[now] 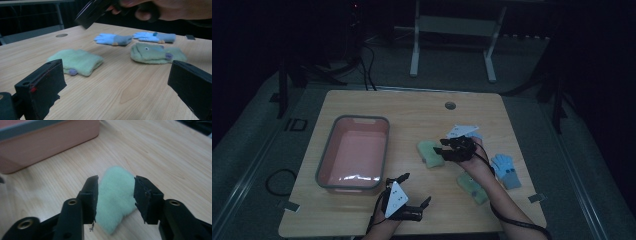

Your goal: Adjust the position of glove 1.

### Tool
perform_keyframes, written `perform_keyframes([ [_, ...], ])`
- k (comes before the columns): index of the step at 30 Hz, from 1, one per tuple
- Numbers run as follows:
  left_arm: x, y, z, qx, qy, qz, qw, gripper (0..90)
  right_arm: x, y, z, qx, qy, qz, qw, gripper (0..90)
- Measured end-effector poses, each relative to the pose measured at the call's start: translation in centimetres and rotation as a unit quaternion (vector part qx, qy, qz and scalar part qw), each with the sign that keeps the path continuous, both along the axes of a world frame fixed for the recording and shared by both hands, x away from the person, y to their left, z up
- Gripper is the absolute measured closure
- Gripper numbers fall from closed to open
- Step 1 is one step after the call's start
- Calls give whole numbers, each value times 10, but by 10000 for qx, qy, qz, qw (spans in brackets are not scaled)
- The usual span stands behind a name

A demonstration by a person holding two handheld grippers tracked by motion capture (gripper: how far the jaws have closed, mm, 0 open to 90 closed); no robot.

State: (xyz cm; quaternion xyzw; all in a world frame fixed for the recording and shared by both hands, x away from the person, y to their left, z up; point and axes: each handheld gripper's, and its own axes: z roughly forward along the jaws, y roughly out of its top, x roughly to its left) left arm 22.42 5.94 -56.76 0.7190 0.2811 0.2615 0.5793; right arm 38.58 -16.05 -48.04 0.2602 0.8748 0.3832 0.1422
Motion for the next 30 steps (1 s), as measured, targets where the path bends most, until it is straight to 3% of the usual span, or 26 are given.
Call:
perform_keyframes([
  [8,-3,-2,0,96,-108,-19,9999,13,23,19,-23,-296,278,55,9992,605],
  [10,-2,-2,0,-51,-43,-230,9997,13,29,22,-31,-413,367,-63,9985,585],
  [12,-2,-2,0,-58,-46,-212,9997,13,35,23,-39,-420,471,-88,9980,585],
  [16,-3,-2,0,-68,-53,-168,9998,13,40,27,-56,-672,567,-41,9961,584],
  [25,-3,-2,0,-75,-45,-138,9999,13,36,27,-64,-514,518,-117,9973,658],
  [30,-2,-2,0,-77,-11,-145,9999,13,34,30,-63,-456,618,-375,9963,799],
])
